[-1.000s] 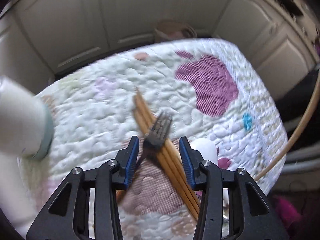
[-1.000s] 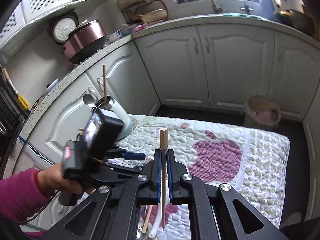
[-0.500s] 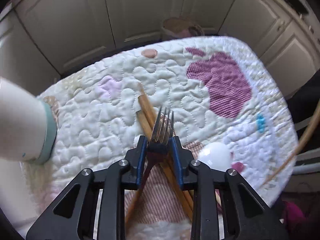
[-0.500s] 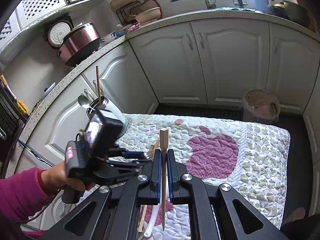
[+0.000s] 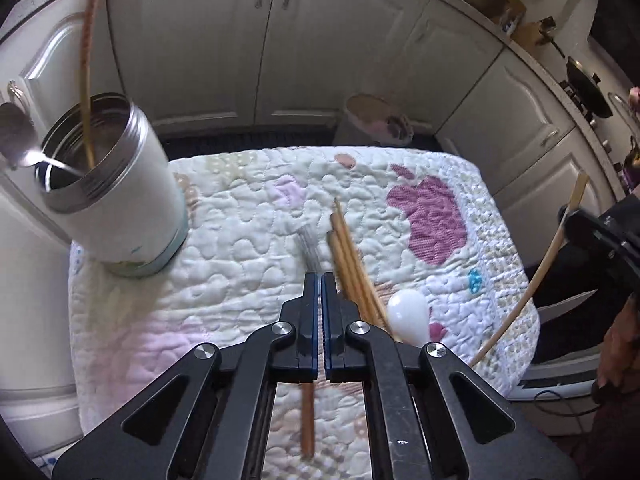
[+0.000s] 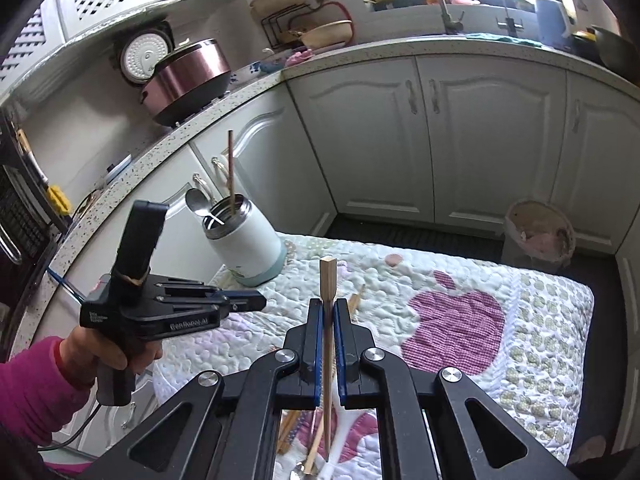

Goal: Organize utensils
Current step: 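Carry the fork with the left gripper while the right gripper carries the wooden chopstick toward the jar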

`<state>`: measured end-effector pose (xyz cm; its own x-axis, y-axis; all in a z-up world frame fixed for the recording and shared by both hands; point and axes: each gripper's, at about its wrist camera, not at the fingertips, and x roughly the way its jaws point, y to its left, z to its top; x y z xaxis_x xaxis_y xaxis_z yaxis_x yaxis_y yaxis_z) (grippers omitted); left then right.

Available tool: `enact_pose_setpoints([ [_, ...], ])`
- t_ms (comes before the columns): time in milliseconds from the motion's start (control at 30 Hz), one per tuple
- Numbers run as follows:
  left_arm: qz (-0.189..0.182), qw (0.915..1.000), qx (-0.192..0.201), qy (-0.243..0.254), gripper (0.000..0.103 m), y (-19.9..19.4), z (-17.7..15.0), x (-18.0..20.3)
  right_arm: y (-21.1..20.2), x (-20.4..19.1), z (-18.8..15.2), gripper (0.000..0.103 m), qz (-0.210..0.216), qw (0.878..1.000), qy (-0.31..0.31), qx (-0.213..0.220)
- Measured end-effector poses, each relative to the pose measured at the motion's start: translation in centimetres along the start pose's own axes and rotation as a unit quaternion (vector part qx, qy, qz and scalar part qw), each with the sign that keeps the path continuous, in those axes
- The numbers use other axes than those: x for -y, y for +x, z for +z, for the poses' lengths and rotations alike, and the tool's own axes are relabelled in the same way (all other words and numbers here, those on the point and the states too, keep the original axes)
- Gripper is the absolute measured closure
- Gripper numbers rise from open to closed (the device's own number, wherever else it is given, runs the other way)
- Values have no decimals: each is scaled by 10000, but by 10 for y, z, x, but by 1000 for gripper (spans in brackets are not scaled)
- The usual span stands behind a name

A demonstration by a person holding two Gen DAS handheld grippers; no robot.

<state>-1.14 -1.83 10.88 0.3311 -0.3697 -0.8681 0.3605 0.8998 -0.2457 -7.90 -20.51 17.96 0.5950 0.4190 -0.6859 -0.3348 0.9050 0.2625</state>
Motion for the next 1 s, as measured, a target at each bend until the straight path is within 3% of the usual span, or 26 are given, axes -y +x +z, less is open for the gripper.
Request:
enact_pose_setpoints([
  [100,-23,9996,-113,-265,101,10,-1,-3,0,-4,1,98,38,10000,-12,-6],
  [167,21,9995,-184,-266,93,21,0,-3,-1,-6,0,98,45,10000,-38,-14],
  [233,-5,9986,-369,-367,70,38,1,-1,-1,-5,-1,98,36,10000,-47,-37],
  [267,-8,9984,-416,-395,66,46,2,2,-1,-4,-3,98,29,10000,-35,-59],
  [400,311,9977,-540,-266,63,72,7,15,0,8,-6,98,9,9999,79,-98],
  [500,817,9944,-628,-229,65,91,9,18,0,16,-7,98,4,9998,155,-112],
  [600,808,9931,-579,-615,95,96,13,5,1,20,-9,98,14,9998,176,-127],
  [633,771,9930,-553,-710,98,95,15,0,1,21,-9,98,18,9998,182,-125],
  [800,334,9935,-501,-967,101,79,13,-9,1,19,-9,98,68,9997,200,-99],
  [1000,-61,9939,20,-1099,102,14,11,-14,-3,3,1,98,126,9999,-45,-16],
])
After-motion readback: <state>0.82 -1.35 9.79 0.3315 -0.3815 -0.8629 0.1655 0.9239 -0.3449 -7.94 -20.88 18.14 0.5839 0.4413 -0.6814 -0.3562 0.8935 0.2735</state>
